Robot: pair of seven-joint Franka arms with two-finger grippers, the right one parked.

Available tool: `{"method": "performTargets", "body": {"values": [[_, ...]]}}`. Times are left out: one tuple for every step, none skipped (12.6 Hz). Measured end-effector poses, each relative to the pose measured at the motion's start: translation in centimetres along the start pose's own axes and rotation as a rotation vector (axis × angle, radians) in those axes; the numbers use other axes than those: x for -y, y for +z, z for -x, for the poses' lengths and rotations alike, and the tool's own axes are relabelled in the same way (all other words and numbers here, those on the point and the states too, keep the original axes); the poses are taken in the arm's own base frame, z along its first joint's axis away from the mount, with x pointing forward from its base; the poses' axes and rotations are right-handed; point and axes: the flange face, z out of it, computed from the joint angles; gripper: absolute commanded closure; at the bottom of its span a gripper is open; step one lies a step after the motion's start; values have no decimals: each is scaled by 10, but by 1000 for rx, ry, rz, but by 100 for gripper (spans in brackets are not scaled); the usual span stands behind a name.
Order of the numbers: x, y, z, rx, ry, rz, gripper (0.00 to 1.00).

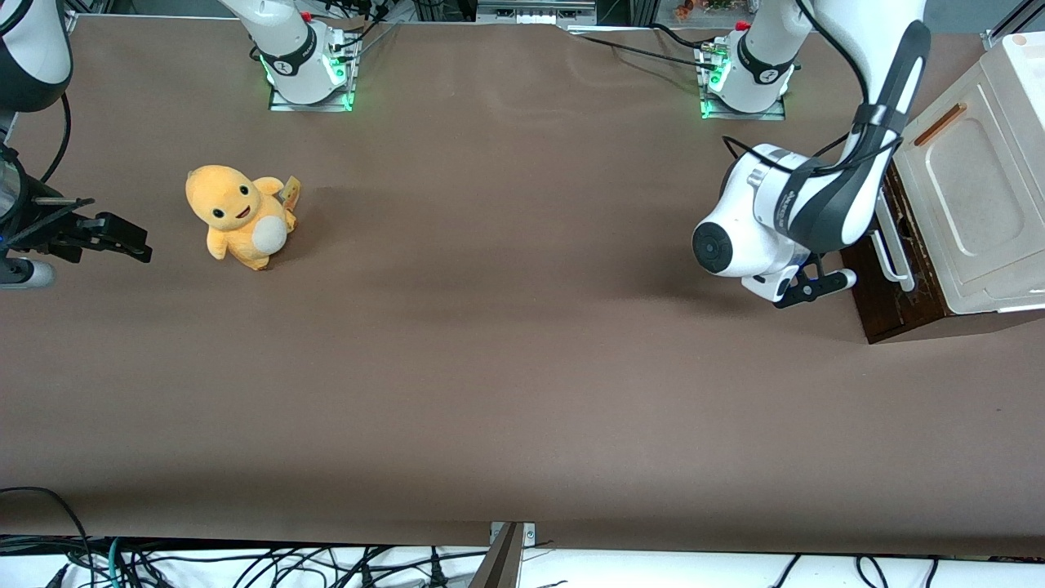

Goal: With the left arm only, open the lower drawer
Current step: 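Move the open left gripper toward the lower drawer's white handle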

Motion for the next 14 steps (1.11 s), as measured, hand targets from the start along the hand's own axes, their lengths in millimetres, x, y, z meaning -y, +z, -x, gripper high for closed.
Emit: {"method": "performTargets", "body": {"values": [[-5, 7, 1, 0, -11, -30, 0], [-9, 12, 2, 8, -21, -51, 0], [-13, 16, 3, 13, -32, -64, 0], [-17, 20, 3, 14, -41, -81, 0], [-21, 24, 3, 19, -47, -97, 0], [-25, 27, 3, 22, -54, -110, 0], [-30, 31, 3, 28, -57, -121, 0], [-34, 35, 4, 33, -58, -131, 0], [-39, 38, 4, 34, -54, -142, 0], [-43, 42, 3, 31, -47, -160, 0], [-47, 47, 3, 29, -38, -185, 0], [-53, 52, 3, 29, -28, -203, 0], [-58, 56, 3, 30, -19, -214, 0], [-63, 61, 3, 28, -9, -229, 0]]}}
